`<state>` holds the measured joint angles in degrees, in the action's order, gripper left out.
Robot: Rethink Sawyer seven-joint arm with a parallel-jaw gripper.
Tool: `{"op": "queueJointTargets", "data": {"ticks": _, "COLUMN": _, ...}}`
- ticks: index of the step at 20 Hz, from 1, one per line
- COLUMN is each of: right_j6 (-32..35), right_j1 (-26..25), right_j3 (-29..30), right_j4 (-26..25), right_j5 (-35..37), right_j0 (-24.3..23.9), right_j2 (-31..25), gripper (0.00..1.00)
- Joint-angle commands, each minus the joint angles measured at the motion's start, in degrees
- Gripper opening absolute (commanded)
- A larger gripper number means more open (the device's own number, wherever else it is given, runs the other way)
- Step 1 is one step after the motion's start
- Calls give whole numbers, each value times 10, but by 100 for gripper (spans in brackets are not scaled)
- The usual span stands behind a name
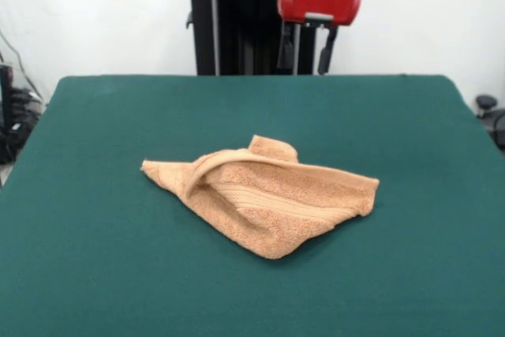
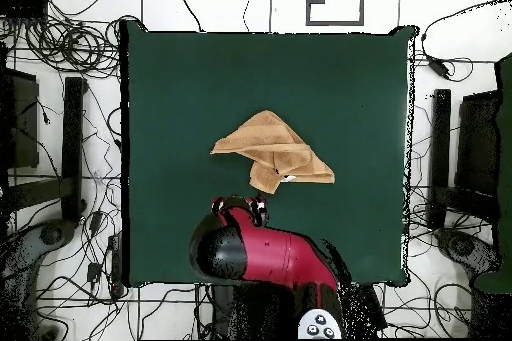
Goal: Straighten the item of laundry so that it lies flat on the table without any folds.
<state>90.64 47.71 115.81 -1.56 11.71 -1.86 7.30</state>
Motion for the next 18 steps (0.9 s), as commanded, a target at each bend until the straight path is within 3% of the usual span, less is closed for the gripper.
{"op": "queueJointTargets", "data": {"ticks": 1, "right_j6": 28, "right_j1": -37, "right_j3": -105, "right_j4": -8, "right_j5": 85, "right_j0": -8, "right_j2": -55, "gripper": 100}}
{"op": "queueJointTargets", "data": {"ticks": 14, "right_j6": -15, "right_j1": -112, "right_j3": -253, "right_j4": -28, "right_j5": 166, "right_j0": -35, "right_j2": -68, "gripper": 100}}
{"op": "queueJointTargets", "data": {"ticks": 18, "right_j6": -3, "right_j1": -108, "right_j3": -264, "right_j4": -32, "right_j5": 175, "right_j0": -27, "right_j2": -55, "gripper": 100}}
